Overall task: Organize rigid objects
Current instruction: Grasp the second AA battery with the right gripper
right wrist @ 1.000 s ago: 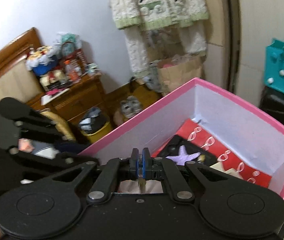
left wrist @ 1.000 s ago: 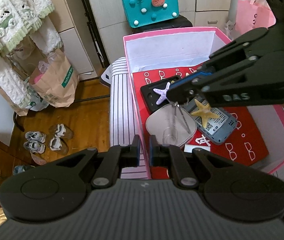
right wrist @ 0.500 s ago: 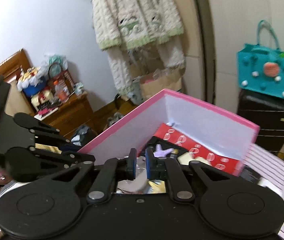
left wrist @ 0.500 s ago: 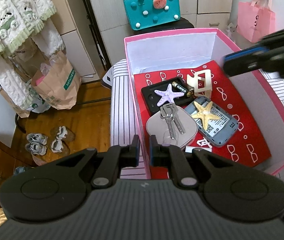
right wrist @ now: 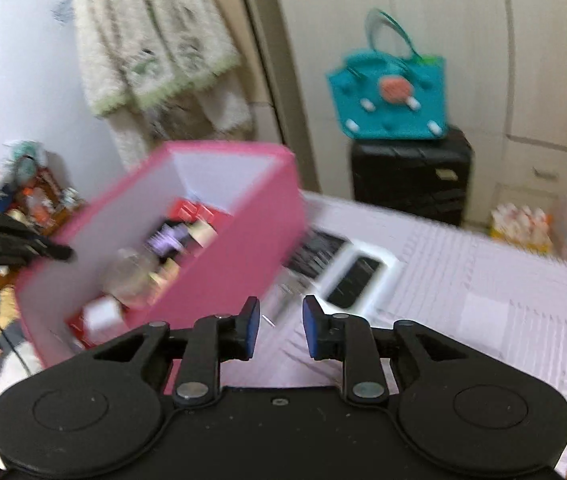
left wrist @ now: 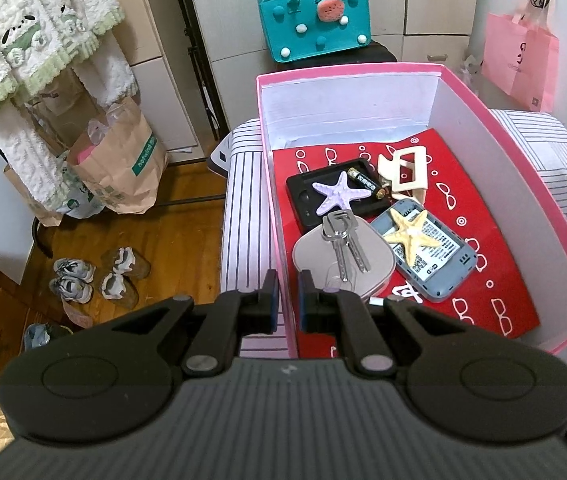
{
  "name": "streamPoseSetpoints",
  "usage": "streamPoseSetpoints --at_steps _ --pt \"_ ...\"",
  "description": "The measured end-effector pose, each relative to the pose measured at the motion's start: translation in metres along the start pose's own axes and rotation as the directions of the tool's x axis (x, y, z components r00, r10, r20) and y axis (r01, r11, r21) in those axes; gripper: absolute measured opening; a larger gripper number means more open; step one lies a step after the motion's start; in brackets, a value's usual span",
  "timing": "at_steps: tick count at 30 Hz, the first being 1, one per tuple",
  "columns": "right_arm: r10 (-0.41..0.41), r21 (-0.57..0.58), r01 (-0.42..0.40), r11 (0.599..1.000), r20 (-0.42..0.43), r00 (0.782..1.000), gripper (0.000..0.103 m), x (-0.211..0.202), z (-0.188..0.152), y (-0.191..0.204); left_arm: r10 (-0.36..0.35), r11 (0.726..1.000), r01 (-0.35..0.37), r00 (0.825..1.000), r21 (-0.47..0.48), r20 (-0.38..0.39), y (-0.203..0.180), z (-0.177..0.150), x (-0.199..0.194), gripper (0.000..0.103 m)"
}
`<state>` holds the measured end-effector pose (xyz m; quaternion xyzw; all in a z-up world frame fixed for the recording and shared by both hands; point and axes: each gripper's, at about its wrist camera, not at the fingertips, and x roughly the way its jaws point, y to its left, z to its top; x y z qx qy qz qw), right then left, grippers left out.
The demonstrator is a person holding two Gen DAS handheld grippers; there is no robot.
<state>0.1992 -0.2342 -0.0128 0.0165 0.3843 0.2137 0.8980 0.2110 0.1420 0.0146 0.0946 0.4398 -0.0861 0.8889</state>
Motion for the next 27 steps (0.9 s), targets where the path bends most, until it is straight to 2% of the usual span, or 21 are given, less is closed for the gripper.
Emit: streamPoseSetpoints --at_steps 4,8,13,17,22,23,24,27 --pt "-0.042 0.041 0.043 0.998 -0.028 0.999 0.03 0.016 -0.025 -0.023 0.008 1.0 -0.008 1.0 -0.006 -0.001 -0.002 0.0 0.0 0.007" --pt "-0.027 0.058 0.029 0.998 -0.03 0.999 0.03 0.029 -0.042 -0.032 0.011 1.0 -0.011 1.0 -0.016 -0.004 -0.001 0.001 0.0 0.007" --pt "-0.024 -0.008 0.024 1.0 -0.025 0.999 0.03 0.039 -0.048 -0.026 0.017 1.0 -0.017 1.0 -0.022 -0.001 -0.003 0.0 0.0 0.007" --pt "-0.062 -0.054 0.062 0.997 -0.008 0.998 0.03 0.042 -0.049 -0.02 0.016 1.0 -0.016 1.0 -0.025 -0.001 -0.002 -0.001 0.0 0.007" --pt "-0.068 -0.073 0.068 0.995 0.006 0.998 0.03 0.046 -0.046 -0.02 0.016 1.0 -0.016 1.0 -0.022 0.0 -0.002 -0.001 0.0 0.007" --pt "-0.078 -0.084 0.079 0.993 0.007 0.997 0.025 0.047 -0.046 -0.019 0.016 1.0 -0.016 1.0 -0.022 0.0 -0.002 0.0 0.0 0.007" --pt "-0.092 -0.096 0.093 0.991 0.006 0.996 0.012 0.047 -0.046 -0.018 0.016 1.0 -0.016 1.0 -0.022 -0.001 -0.002 0.0 0.0 0.007" --pt "-0.106 -0.112 0.106 0.988 -0.001 0.994 0.011 0.046 -0.045 -0.018 0.014 1.0 -0.014 1.0 -0.022 0.0 -0.002 -0.001 0.001 0.007"
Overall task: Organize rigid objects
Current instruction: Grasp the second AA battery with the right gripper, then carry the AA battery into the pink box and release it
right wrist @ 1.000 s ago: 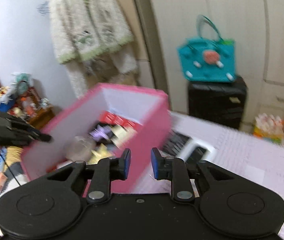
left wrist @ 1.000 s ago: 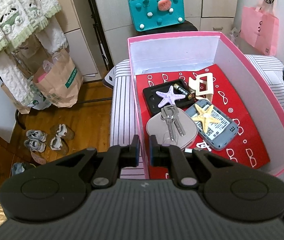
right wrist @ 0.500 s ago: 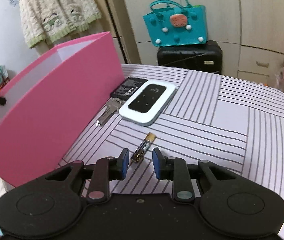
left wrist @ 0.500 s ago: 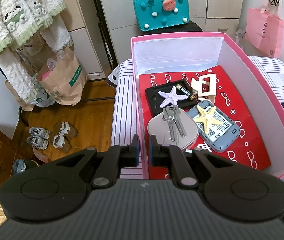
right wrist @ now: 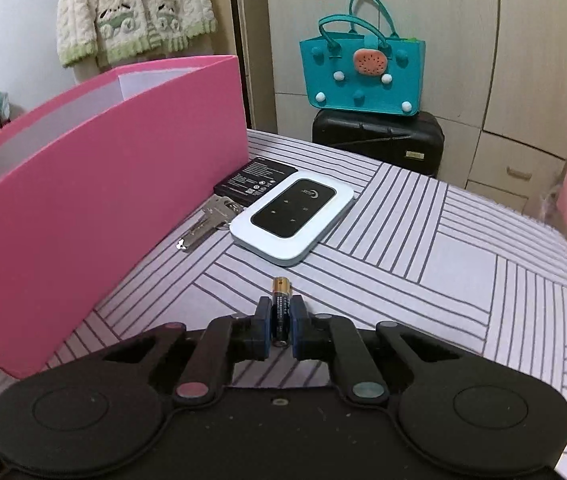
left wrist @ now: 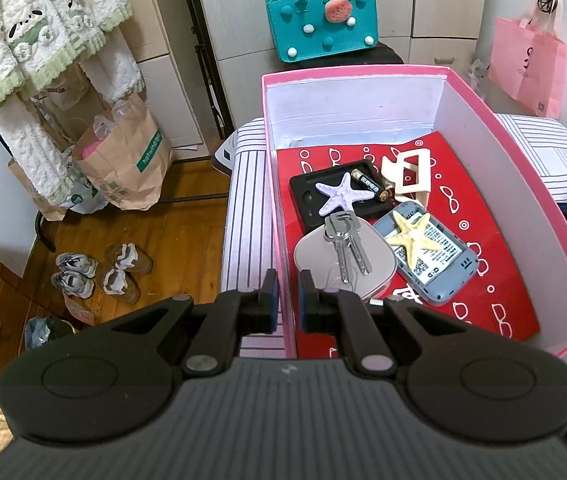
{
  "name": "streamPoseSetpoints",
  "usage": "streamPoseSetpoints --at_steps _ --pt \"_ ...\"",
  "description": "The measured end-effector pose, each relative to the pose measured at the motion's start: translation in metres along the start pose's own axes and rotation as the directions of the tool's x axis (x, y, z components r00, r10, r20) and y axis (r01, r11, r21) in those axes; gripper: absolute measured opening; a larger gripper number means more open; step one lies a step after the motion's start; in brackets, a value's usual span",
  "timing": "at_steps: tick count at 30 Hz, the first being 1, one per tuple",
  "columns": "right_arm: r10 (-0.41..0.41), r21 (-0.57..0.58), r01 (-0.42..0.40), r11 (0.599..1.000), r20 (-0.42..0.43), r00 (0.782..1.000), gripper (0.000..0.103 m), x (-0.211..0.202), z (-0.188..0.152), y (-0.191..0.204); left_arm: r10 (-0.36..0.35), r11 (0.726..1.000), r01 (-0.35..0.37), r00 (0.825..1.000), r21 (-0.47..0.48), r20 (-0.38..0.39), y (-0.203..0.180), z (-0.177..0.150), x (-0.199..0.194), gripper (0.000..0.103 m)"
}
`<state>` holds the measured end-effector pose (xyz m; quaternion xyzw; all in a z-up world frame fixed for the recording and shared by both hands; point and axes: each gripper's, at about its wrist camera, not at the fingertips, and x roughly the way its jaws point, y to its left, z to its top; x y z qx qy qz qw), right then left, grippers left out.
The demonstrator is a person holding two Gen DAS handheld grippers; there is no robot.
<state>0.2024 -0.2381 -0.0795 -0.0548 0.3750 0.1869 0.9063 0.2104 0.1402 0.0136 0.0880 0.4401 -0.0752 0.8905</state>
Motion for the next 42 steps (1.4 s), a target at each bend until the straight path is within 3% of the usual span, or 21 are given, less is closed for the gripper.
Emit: streamPoseSetpoints --at_steps 7,22,28,34,39,42 --pt "0.005 0.011 -0.005 1.0 0.0 1.0 0.015 0.002 0.001 0.0 -0.004 1.0 0.004 1.0 -0.002 0.003 -0.001 0.0 0.0 0.007" --pt "0.009 0.037 -0.01 0.999 0.02 1.0 0.011 -0.014 0.019 -0.003 -0.01 1.0 0.01 1.0 -0.004 0.007 -0.001 0.0 -0.001 0.007" --pt "0.105 0.029 -0.108 0.994 0.086 0.991 0.011 -0.042 0.046 0.009 -0.014 1.0 0.014 1.0 -0.01 0.007 0.0 0.0 0.0 0.007" --pt "0.258 0.001 -0.261 0.965 0.14 0.956 0.011 -0.065 0.077 0.033 -0.026 1.0 0.027 1.0 -0.016 0.005 0.002 0.0 0.001 0.007" --pt "0.371 -0.041 -0.369 0.929 0.117 0.921 0.011 -0.066 0.098 0.059 -0.029 0.999 0.03 1.0 -0.019 0.007 0.004 0.0 0.0 0.007" --pt "0.404 -0.083 -0.398 0.914 0.076 0.912 0.011 -0.056 0.109 0.078 -0.033 0.999 0.033 0.999 -0.013 0.009 0.004 0.0 0.0 0.007"
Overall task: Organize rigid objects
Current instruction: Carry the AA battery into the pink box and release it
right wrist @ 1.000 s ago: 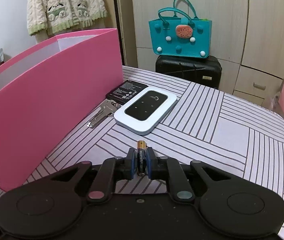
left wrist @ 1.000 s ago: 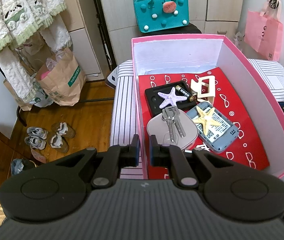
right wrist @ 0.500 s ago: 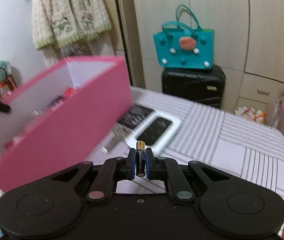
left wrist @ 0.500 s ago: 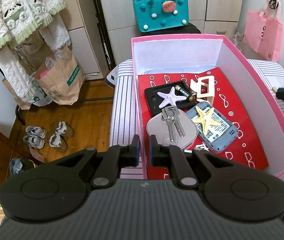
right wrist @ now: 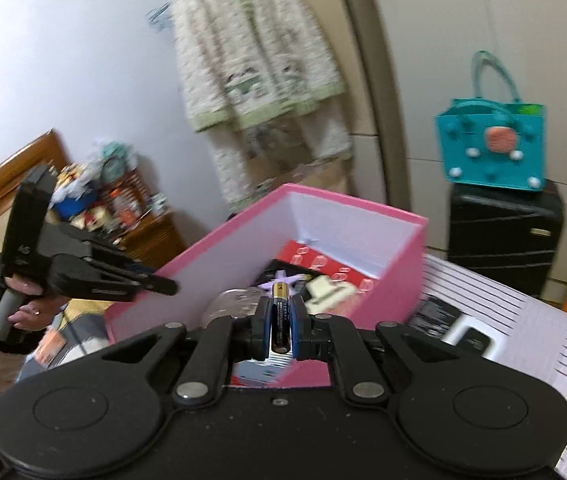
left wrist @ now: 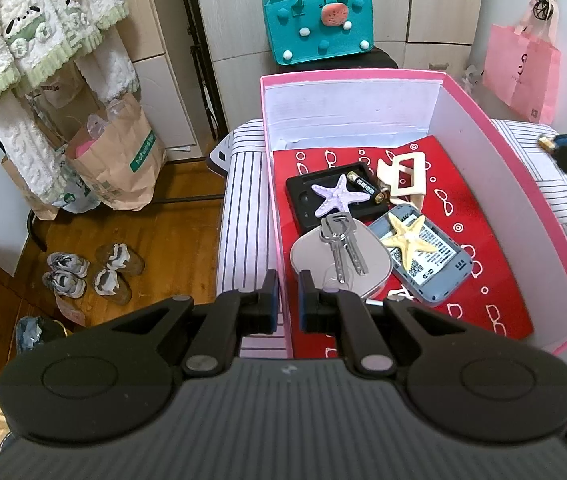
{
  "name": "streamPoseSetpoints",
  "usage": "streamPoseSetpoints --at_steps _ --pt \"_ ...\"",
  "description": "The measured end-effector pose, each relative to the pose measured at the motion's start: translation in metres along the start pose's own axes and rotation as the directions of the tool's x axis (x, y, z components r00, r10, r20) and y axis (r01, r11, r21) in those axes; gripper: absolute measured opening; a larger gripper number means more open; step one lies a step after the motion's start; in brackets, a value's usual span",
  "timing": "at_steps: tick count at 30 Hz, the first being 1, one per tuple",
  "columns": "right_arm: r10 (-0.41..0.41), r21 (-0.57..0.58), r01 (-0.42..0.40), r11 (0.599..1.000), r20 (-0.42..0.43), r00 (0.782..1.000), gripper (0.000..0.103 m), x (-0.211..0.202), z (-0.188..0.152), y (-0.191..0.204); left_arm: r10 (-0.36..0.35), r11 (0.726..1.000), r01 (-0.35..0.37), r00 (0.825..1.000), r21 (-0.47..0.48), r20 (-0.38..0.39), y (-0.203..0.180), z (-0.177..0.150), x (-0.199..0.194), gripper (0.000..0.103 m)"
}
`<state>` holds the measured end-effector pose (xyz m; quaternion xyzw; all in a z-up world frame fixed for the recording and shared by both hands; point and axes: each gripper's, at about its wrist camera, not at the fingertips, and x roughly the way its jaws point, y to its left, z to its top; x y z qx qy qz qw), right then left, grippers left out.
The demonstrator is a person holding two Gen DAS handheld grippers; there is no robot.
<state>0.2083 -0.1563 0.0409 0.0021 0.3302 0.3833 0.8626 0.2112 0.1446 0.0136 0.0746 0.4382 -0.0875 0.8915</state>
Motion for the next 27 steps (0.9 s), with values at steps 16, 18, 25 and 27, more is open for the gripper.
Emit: streamPoseSetpoints --at_steps 16,18,25,27 --pt "0.018 -0.067 -0.036 0.997 -0.246 0.969 0.011 0.099 0.027 0.004 -0.017 1.0 0.017 1.0 0.002 0.0 0.002 -0.001 0.001 0.007" --pt "0.024 -0.081 -0.048 0.996 -0.278 0.96 0.011 0.102 0.022 0.007 -0.02 1.0 0.02 1.0 0.002 0.001 0.002 -0.002 0.001 0.007" --pt "-0.003 -0.167 -0.057 0.984 -0.342 0.94 0.011 0.105 0.005 0.017 -0.02 1.0 0.02 1.0 0.003 0.007 0.003 -0.003 0.0 0.007" --pt "0.014 -0.159 -0.072 0.985 -0.344 0.939 0.012 0.104 0.003 0.017 -0.021 1.0 0.021 1.0 0.0 0.008 0.004 -0.004 0.0 0.007"
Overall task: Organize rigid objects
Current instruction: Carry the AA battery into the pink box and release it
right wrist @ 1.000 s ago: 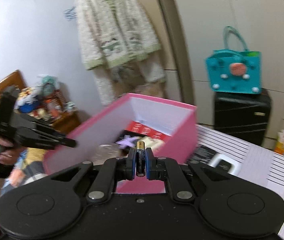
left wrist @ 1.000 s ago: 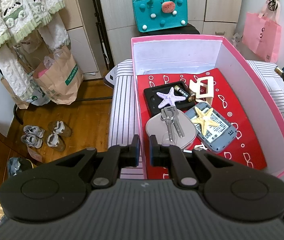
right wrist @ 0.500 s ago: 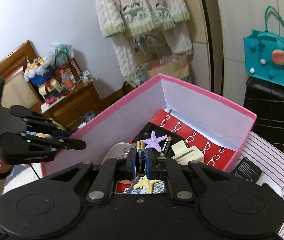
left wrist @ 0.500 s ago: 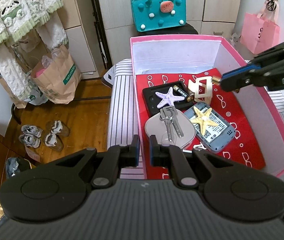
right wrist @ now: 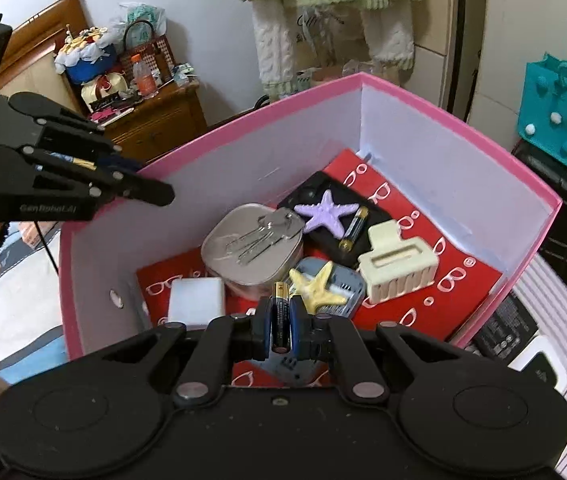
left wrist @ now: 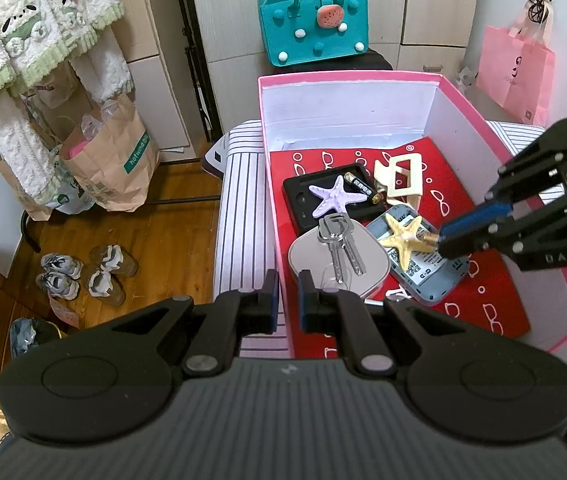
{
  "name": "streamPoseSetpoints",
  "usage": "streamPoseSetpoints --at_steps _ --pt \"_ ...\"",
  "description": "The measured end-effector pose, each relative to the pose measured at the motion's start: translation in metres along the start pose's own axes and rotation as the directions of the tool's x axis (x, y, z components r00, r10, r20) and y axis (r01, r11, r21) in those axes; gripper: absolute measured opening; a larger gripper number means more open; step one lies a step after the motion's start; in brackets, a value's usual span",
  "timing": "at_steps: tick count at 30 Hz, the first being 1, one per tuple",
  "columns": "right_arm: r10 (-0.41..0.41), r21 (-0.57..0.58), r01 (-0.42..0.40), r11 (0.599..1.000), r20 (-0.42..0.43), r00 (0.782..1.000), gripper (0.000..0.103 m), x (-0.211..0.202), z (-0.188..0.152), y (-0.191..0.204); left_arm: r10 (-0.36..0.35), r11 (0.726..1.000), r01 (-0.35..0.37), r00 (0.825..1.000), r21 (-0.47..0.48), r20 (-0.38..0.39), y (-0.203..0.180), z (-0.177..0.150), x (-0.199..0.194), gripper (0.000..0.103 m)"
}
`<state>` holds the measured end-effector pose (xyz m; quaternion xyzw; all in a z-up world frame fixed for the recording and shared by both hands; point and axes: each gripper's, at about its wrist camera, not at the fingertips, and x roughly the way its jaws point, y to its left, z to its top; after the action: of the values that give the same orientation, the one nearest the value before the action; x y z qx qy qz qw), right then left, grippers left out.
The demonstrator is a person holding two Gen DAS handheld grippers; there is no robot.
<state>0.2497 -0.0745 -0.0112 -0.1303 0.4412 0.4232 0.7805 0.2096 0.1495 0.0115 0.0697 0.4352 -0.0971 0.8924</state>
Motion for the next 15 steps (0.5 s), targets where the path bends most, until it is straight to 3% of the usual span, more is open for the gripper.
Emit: streamPoseSetpoints --at_steps 7,11,15 --pt "-0.018 0.039 0.012 0.999 0.16 0.987 0.017 -0.044 -0.01 -0.003 0.0 1.0 0.0 1.0 0.007 0.005 0.0 0.0 0.0 0.007" --pt "-0.074 0.098 0.052 0.994 0.24 0.968 0.019 -0.081 -0.026 -0.01 0.0 1.0 0.0 1.0 0.003 0.006 -0.002 0.001 0.0 0.007" --pt "-0.163 0.152 0.128 0.98 0.251 0.954 0.025 -0.105 -0.045 -0.023 0.0 1.0 0.0 1.0 0.003 0.007 -0.002 0.001 0.0 0.007"
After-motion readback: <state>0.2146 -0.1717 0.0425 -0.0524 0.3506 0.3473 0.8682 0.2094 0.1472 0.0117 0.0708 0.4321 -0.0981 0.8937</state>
